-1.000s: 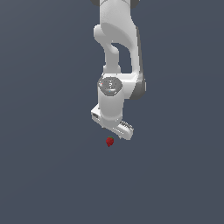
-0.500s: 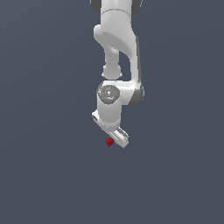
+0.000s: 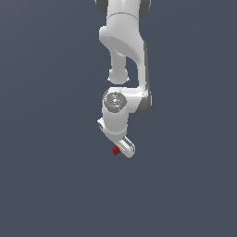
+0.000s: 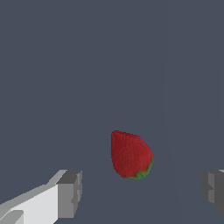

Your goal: Pick up the object and move it to a goal position.

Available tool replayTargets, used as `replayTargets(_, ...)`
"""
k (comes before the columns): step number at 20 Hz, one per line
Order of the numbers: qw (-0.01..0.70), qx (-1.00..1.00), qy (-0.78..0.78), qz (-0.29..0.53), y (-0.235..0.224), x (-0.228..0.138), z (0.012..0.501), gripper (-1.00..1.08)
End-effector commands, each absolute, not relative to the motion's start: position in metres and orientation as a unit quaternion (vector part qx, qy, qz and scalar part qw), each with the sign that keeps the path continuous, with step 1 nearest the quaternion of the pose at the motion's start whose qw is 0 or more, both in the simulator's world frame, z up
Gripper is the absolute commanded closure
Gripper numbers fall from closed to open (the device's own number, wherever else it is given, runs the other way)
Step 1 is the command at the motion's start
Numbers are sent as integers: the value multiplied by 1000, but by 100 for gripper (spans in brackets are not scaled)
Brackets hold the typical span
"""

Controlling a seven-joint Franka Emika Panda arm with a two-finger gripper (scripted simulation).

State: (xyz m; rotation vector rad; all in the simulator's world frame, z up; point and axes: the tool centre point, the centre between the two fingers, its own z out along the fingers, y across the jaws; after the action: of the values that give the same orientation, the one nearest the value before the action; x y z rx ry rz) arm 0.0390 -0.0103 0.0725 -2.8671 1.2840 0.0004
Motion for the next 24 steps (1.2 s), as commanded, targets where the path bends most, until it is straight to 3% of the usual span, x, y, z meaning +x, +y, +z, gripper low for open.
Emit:
replayTargets(1,0,-913,409,0,-10,39,69,-92)
replayTargets(15,0,-912,411,0,-11,39,23,-92)
replayTargets(16,0,-912,411,0,-11,39,23,108)
replayTargets(24,0,-912,411,0,-11,39,23,108)
